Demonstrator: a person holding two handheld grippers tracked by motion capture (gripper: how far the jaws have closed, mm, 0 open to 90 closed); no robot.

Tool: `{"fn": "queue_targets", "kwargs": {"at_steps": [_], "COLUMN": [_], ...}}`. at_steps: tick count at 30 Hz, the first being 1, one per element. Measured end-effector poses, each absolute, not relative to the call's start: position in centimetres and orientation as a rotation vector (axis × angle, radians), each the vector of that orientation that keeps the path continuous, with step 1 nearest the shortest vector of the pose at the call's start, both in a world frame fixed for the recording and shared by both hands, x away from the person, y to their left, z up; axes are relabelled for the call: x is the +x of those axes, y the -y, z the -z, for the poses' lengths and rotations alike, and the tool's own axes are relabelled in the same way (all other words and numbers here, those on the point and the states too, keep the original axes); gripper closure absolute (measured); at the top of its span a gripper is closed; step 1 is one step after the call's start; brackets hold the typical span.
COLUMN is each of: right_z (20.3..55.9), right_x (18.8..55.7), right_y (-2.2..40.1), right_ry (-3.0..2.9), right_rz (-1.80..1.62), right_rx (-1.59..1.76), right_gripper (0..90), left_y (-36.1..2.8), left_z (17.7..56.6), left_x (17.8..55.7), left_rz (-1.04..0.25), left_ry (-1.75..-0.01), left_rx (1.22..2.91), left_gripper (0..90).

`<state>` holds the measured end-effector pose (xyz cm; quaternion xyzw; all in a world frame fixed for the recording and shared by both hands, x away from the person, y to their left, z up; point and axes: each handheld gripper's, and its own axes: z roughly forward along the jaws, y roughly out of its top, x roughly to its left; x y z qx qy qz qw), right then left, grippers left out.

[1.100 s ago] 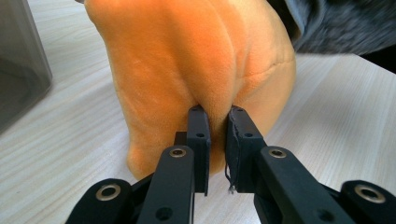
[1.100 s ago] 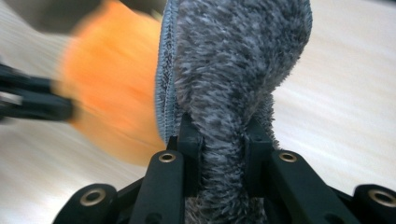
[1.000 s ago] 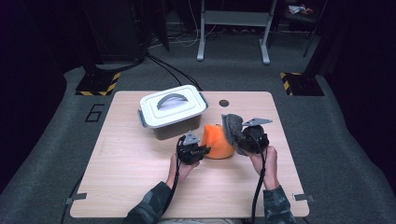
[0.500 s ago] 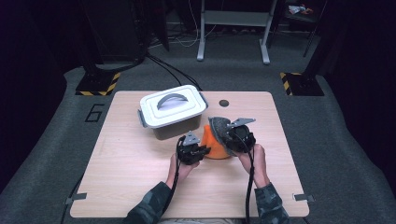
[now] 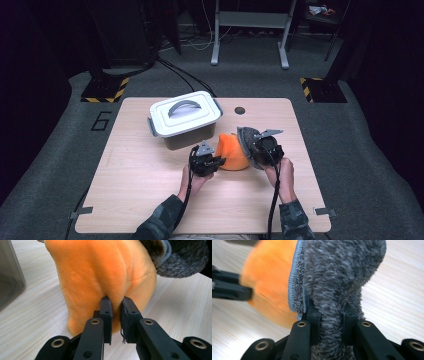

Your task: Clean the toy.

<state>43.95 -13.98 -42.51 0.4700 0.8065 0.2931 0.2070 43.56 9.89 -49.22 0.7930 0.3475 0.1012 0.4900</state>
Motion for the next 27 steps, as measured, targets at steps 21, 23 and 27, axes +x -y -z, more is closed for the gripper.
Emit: {"fn": "queue_targets", "kwargs": {"at_steps": [21, 23, 27], "right_z": [48.5, 47.8, 45.4], "right_x": [46.0, 45.7, 44.6], "right_y": [16.8, 17.1, 17.6], "right_ry": [-2.295, -2.273, -2.212], "right_rz": [-0.745, -0.754, -0.833], "right_rx": [1.526, 1.523, 1.475], "right_gripper": [74.2, 74.3, 74.4], "left_y": [-10.0, -10.1, -10.0], "left_z": [49.3, 49.3, 49.3], "left_x": [43.7, 43.7, 43.7], "left_rz": [-0.26, -0.26, -0.262], "left_ry": [-0.846, -0.846, -0.844], "left_rx": [1.917, 1.914, 1.919], "left_gripper": [80.3, 80.3, 80.2]}}
